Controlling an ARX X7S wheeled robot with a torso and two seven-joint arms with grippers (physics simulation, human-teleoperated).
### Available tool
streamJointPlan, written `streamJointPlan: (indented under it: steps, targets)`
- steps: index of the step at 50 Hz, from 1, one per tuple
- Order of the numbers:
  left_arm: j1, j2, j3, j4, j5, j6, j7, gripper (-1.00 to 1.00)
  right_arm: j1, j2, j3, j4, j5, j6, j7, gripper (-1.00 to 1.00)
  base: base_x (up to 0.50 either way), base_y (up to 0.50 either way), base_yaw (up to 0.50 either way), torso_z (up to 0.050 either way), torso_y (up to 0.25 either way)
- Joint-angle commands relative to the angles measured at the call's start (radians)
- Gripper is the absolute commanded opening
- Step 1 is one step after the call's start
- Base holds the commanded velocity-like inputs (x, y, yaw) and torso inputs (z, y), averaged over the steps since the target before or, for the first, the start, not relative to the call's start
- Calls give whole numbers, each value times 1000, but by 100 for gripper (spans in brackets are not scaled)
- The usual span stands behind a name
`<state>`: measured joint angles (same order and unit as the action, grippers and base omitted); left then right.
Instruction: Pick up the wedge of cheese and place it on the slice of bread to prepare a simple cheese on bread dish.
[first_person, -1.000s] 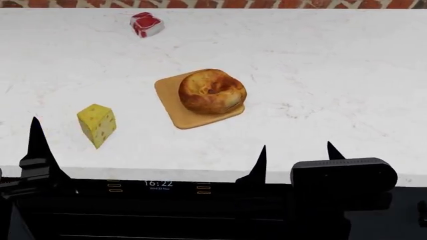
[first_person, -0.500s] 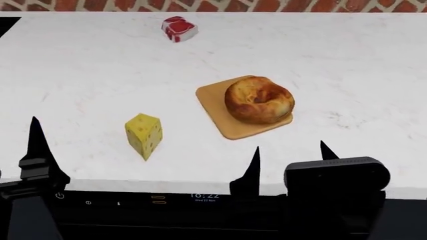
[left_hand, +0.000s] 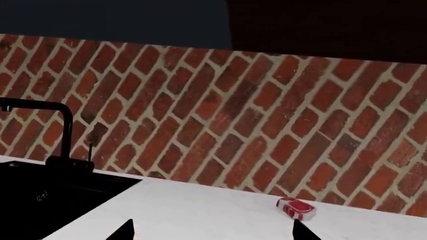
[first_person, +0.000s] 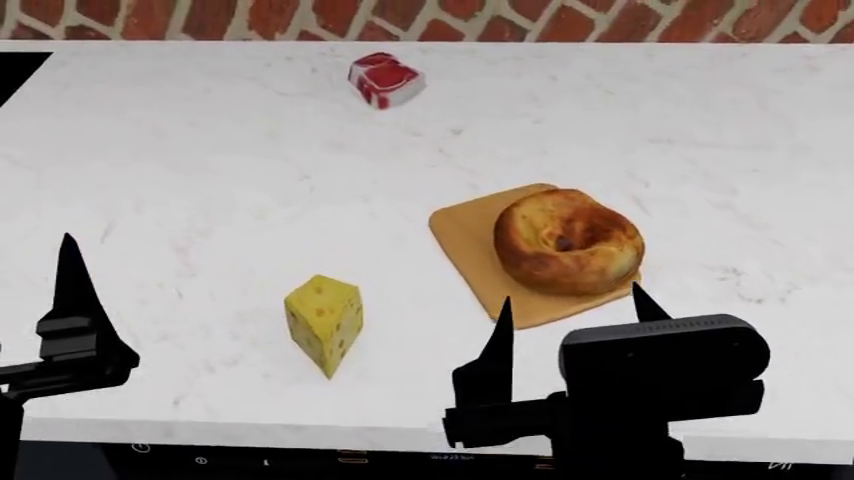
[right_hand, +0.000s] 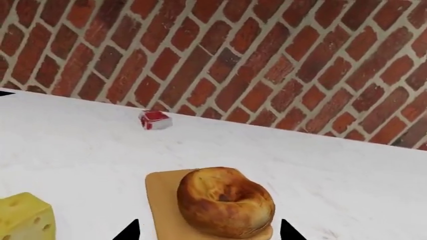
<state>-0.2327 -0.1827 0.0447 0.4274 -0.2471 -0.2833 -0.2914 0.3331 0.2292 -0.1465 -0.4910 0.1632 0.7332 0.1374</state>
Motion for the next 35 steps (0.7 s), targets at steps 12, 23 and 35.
streamJointPlan:
  steps: [12,23,35]
  targets:
    - [-1,-12,11,-5,-10,7,-11,100,-4,8,-3,-6,14,-3,8,100,191,145,0,0,0]
    - [-1,-18,14,-2,-15,8,-19,100,-1,5,-1,0,20,11,21,100,174,76,0,0,0]
    - [0,-23,20,0,-16,10,-29,100,-1,13,-9,1,9,30,42,100,2,0,265,0,0]
